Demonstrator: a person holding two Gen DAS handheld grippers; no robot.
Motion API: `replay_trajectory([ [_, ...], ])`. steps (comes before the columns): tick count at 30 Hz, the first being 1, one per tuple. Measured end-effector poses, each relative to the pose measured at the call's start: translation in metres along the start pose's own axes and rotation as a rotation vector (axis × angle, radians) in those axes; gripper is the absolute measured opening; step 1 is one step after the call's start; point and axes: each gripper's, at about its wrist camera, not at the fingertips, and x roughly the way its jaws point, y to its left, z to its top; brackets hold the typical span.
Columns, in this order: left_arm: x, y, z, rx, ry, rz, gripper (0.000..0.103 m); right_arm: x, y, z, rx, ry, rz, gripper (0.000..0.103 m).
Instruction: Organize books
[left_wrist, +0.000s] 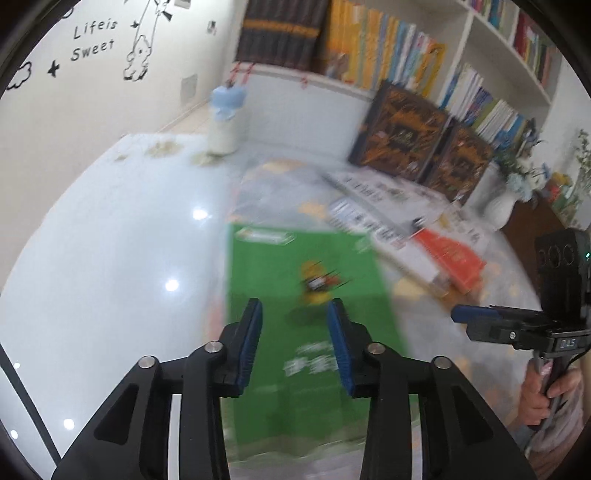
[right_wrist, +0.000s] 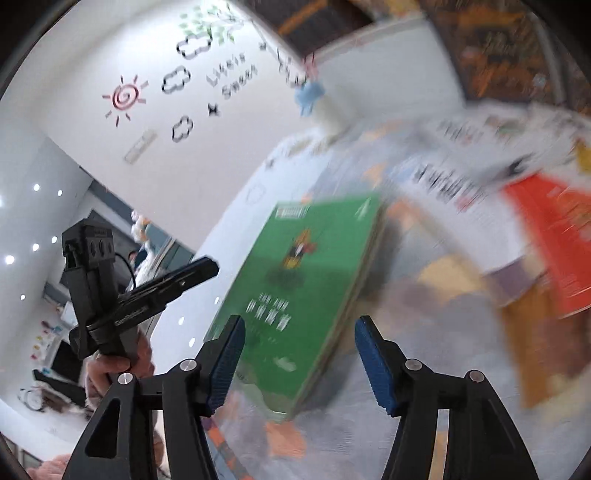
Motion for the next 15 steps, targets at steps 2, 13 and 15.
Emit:
replay_trajectory([
  [2,0.002,-0.02,0.014,-0.012,-0.017,-0.021,0.036,-0.024,-0.011,0.011,0.003,-0.047,-0.016,0.061],
  [13,0.114,-0.15,0.101,-0.143,-0.18,0.058,0.053,-0.098,-0.113,0.125,-0.025,-0.391,-0.236,0.076],
  [15,0.158,-0.152,0.103,-0.243,-0.098,0.054,0.052,-0.083,-0.145,0.142,0.028,-0.354,-0.26,0.076],
])
